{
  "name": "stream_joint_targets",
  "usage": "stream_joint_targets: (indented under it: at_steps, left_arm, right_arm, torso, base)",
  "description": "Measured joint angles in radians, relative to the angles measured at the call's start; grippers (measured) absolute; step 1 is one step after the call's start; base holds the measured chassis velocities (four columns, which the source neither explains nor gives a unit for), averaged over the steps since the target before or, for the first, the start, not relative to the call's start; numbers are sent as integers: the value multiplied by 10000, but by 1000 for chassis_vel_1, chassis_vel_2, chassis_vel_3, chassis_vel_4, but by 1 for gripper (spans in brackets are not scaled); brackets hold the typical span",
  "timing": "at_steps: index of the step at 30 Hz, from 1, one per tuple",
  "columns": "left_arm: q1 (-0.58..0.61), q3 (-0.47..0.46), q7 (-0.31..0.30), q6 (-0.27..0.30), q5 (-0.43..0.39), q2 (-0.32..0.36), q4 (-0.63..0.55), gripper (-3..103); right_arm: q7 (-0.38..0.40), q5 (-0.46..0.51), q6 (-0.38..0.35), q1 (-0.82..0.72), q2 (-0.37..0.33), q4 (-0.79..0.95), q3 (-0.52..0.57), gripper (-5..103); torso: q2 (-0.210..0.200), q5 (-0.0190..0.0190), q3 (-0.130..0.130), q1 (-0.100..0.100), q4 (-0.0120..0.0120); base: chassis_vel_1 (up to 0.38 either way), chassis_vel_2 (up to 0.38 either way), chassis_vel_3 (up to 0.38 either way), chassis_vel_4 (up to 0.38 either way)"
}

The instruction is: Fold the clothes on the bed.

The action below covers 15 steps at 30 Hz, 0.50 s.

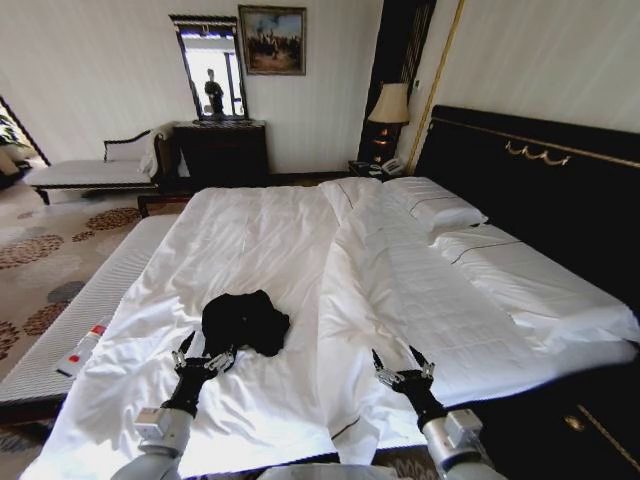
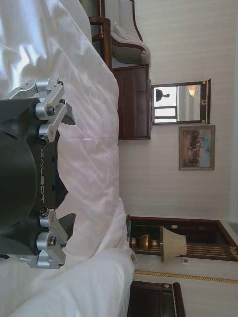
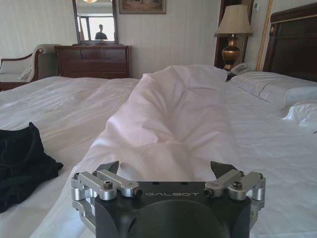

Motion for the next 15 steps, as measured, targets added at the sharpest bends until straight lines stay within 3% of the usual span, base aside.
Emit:
stream_joint_targets:
  at_steps: [5,8,11,15]
  left_arm:
    - [-39,28,0,0,-17,0,-1,100]
    - [-48,23,-3,3,-31,3,-1,100]
    - [-49,4,-8,3,-44,14,4,100]
    - [-48,6,-14,3,-47,-2,3,100]
  right_arm:
    - [8,32,-57,24,34,-77,-116,103]
    - [-28,62,-63,20,44,-101,-174,94]
    - [-58,29,-39,26,48,-138,-189,78]
    - [-88,-39,28,44,64,-172,-168,66]
  torso:
    - [0,2,0,0,0]
    - [0,4,0,0,0]
    - [-1,4,1,1,0]
    - [0,3,1,0,0]
  base:
    - [0,0,0,0]
    - [0,0,0,0]
    - [0,0,0,0]
    - [0,0,0,0]
